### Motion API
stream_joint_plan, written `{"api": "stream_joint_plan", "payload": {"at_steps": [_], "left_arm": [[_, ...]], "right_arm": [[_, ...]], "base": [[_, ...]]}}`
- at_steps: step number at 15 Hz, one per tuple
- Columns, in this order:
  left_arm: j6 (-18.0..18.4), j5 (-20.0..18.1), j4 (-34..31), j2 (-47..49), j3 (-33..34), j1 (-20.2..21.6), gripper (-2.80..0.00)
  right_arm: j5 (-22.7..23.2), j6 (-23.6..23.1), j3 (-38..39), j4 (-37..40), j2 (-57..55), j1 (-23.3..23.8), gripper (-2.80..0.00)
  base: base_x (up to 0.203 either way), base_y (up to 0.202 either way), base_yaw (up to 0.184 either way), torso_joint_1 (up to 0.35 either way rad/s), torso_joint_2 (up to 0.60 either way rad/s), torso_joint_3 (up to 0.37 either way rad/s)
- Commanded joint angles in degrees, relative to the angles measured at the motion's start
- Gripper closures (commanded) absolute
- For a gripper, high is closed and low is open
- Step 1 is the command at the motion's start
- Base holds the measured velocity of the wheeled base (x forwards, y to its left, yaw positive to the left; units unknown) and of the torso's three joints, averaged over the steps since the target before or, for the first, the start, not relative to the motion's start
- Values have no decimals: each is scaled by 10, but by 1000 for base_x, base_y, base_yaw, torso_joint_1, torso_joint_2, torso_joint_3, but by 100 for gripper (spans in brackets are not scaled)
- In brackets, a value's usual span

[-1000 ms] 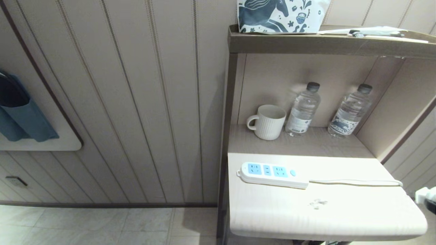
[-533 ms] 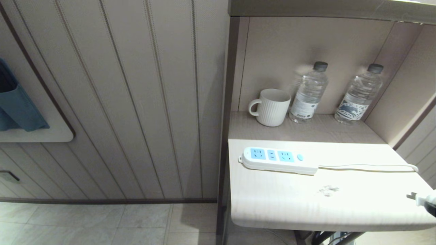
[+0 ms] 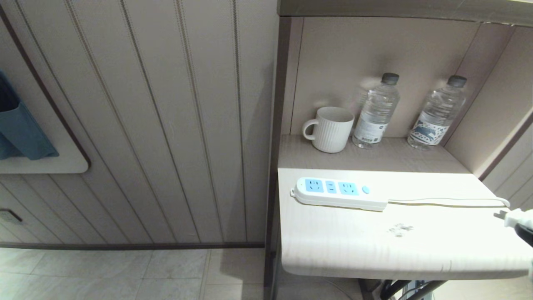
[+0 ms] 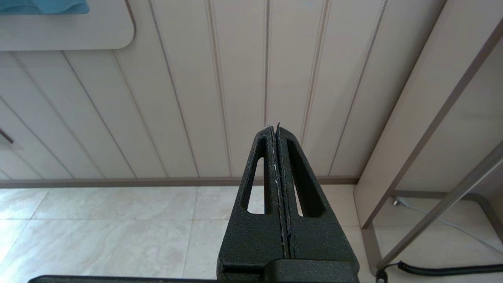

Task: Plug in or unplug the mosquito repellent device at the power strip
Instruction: Place the mosquito repellent liquid on the table

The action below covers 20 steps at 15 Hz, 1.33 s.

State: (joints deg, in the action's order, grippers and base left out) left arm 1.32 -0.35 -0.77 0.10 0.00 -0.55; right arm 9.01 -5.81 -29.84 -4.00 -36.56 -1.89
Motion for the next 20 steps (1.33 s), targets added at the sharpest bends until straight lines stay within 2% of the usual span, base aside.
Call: {"api": "stream_joint_plan", "payload": {"at_steps": [1,4,9,13,17,20], "left_arm": [[0,0,0,1,0,0,0],[0,0,0,1,0,0,0],[0,0,0,1,0,0,0],[0,0,0,1,0,0,0],[0,0,0,1,0,-1,0],[0,0,0,1,0,0,0]], "right_arm": [[0,-3,31,-75,-18,-1,0],[2,-7,31,-98,-70,-3,0],[-5,-17,78,-346,-160,-4,0],[-51,-15,136,-514,-237,-3,0],[-127,-19,164,-744,-384,-4,0],[-169,-20,166,-840,-462,-11,0]], "base": [[0,0,0,0,0,0],[0,0,0,0,0,0],[0,0,0,0,0,0],[0,0,0,0,0,0],[0,0,0,0,0,0],[0,0,0,0,0,0]]}}
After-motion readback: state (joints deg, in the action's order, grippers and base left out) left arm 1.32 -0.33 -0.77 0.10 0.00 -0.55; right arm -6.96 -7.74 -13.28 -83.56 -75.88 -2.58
